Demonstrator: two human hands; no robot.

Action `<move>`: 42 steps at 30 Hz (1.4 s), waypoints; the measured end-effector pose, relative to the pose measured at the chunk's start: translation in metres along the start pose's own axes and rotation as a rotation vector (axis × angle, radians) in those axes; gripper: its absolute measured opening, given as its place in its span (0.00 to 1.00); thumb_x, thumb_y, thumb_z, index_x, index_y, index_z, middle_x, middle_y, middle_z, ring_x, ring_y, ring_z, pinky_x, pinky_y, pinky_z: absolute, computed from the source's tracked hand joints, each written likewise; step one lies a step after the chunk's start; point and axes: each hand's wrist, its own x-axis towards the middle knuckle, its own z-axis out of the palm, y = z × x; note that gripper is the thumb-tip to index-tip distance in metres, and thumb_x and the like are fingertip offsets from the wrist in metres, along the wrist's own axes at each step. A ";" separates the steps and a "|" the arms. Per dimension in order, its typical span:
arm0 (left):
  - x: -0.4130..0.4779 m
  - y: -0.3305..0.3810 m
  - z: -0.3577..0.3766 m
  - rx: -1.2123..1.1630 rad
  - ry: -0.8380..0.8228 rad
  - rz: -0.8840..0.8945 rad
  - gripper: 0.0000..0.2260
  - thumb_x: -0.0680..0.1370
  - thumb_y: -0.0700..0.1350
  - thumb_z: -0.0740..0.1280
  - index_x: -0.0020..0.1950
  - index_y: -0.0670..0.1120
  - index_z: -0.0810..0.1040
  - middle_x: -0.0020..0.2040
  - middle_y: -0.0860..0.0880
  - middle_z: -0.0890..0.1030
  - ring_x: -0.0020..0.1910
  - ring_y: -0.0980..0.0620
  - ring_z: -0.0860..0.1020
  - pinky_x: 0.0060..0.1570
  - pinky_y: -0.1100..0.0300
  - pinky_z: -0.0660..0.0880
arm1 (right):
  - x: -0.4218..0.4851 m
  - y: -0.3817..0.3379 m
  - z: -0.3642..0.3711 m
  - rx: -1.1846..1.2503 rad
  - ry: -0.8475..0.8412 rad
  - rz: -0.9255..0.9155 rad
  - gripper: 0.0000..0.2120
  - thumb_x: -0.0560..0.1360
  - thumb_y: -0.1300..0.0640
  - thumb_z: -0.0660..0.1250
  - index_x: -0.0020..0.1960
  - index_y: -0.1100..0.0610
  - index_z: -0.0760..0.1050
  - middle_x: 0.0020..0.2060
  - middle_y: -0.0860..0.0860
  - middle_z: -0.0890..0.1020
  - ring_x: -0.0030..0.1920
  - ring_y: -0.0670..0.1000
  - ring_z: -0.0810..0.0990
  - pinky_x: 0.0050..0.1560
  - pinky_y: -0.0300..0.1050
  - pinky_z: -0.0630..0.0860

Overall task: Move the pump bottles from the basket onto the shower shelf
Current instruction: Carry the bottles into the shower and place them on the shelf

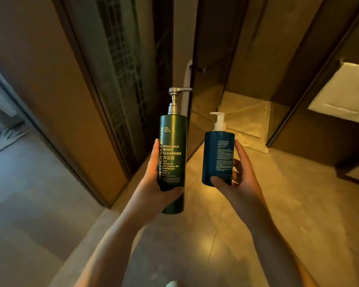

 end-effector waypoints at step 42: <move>0.549 -0.002 0.319 0.001 -0.200 -0.070 0.49 0.69 0.38 0.74 0.68 0.76 0.46 0.60 0.75 0.68 0.58 0.70 0.72 0.48 0.73 0.73 | 0.413 0.153 -0.377 -0.055 0.329 0.160 0.42 0.67 0.53 0.75 0.65 0.23 0.54 0.53 0.24 0.69 0.51 0.21 0.70 0.37 0.20 0.70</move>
